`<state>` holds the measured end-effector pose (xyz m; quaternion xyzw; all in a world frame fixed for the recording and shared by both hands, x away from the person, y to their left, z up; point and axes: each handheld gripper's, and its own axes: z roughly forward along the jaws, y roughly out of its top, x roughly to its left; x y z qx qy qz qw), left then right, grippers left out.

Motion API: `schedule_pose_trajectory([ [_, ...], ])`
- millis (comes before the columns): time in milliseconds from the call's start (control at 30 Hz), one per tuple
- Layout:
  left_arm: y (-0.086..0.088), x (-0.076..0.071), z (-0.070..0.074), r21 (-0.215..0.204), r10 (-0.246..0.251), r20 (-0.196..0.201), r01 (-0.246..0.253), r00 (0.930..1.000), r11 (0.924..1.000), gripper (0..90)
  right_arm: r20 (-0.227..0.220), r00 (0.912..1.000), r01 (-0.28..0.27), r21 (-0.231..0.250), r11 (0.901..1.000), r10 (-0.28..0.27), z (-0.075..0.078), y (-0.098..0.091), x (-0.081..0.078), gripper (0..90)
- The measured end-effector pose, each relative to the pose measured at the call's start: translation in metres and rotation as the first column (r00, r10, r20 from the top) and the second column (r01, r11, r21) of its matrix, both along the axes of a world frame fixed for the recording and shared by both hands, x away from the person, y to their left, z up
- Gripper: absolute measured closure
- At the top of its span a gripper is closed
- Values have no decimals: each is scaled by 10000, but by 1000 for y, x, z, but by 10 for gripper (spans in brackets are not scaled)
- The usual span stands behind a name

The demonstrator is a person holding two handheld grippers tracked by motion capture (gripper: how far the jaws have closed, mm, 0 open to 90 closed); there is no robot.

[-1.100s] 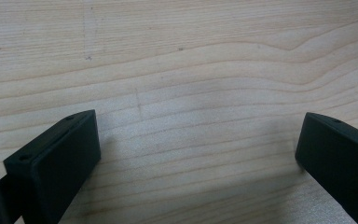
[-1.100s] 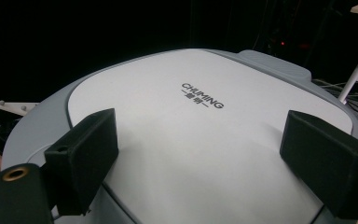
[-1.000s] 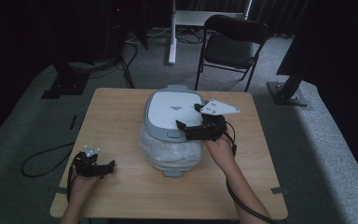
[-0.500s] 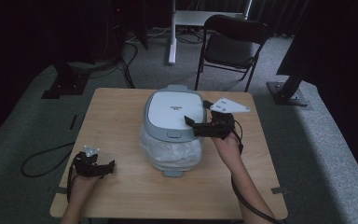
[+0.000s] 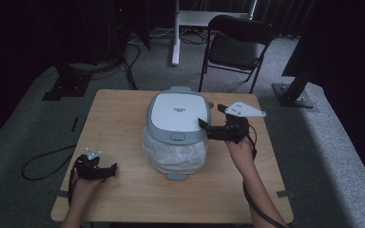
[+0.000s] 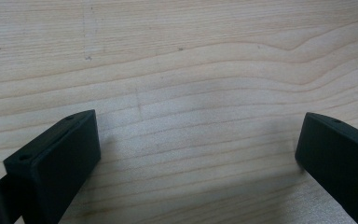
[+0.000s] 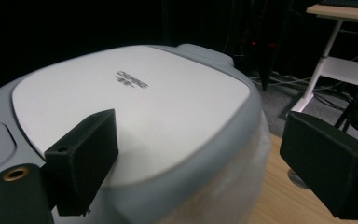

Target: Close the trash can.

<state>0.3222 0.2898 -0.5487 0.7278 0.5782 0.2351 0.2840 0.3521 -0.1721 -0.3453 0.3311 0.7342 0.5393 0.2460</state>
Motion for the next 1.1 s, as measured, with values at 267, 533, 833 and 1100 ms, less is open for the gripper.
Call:
schedule_pose_trajectory([
  [267, 0, 0, 0, -10, 6, 6, -6, 10000, 10000, 7, -185, 9991, 386, 343, 9987, -380, -6, -20, -3, 109],
  [533, 0, 0, 0, -6, 0, 2, 0, 10000, 10000, 7, -363, 9960, 828, 219, 9963, -820, -16, -40, -7, 109],
  [833, 0, 0, 0, -3, -1, 1, 1, 10000, 10000, 7, -761, 9866, 1458, 171, 9892, -1441, -35, -63, -7, 109],
  [1100, 0, 0, 0, -10, 8, 6, -8, 10000, 10000, 7, -982, 9776, 1892, 212, 9817, -1863, -51, -77, -9, 109],
])
